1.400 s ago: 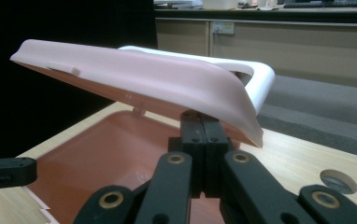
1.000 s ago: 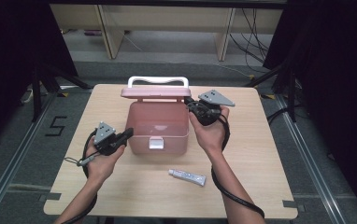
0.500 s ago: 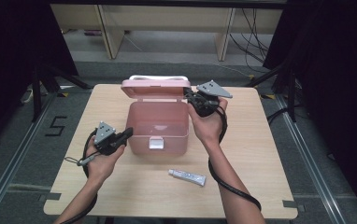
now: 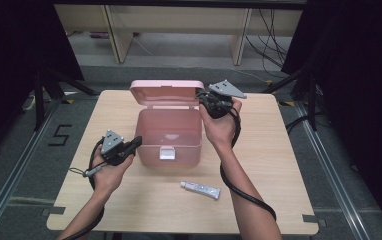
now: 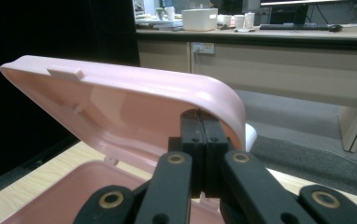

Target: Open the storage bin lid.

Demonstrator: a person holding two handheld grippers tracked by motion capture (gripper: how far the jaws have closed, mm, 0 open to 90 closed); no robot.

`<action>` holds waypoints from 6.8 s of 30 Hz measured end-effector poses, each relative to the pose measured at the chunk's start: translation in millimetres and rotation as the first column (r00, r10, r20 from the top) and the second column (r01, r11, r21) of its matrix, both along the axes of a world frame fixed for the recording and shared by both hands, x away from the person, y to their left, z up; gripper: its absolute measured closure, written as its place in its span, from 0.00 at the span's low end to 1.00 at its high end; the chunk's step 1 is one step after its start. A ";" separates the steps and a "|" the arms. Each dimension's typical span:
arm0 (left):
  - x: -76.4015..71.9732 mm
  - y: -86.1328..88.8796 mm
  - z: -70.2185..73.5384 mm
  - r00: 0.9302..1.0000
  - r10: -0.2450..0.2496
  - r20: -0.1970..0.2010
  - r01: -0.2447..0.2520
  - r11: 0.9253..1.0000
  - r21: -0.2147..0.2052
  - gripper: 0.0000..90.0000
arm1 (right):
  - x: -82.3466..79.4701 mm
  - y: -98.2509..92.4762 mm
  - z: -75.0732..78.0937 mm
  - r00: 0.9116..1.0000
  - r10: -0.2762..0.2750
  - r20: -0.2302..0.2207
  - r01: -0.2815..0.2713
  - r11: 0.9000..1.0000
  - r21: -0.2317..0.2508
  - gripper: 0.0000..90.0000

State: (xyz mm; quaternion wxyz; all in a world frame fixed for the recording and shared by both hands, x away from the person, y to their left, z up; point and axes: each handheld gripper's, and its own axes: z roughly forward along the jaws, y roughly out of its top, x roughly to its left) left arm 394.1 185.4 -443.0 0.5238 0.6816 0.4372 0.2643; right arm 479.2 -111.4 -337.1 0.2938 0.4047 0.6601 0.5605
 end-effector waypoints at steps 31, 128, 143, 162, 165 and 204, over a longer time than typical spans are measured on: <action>1.9 -0.4 -0.3 1.000 -0.004 0.002 0.003 1.000 0.010 1.00 | 25.2 10.5 5.6 0.998 -0.053 0.028 0.053 0.999 0.003 1.00; 2.9 -0.3 -1.8 1.000 -0.010 0.009 0.010 1.000 0.014 1.00 | 83.9 18.1 -18.9 0.987 -0.141 -0.074 0.139 0.990 -0.040 1.00; 3.1 -0.1 -2.1 1.000 -0.013 0.011 0.013 1.000 0.011 1.00 | 80.7 10.4 -44.2 0.980 -0.147 -0.137 0.140 0.988 -0.058 1.00; 2.7 0.0 -2.6 1.000 -0.010 0.013 0.010 1.000 0.008 1.00 | 63.3 0.0 -60.8 0.975 -0.122 -0.185 0.109 0.991 -0.079 1.00; 2.7 -0.1 -2.7 1.000 -0.010 0.014 0.010 1.000 0.009 1.00 | 58.3 -3.8 -61.3 0.976 -0.113 -0.187 0.099 0.992 -0.081 0.99; 7.5 -2.5 -2.0 1.000 -0.008 0.006 0.008 1.000 0.020 0.95 | -8.1 -49.0 -73.6 0.957 -0.043 -0.288 -0.004 0.987 -0.160 0.88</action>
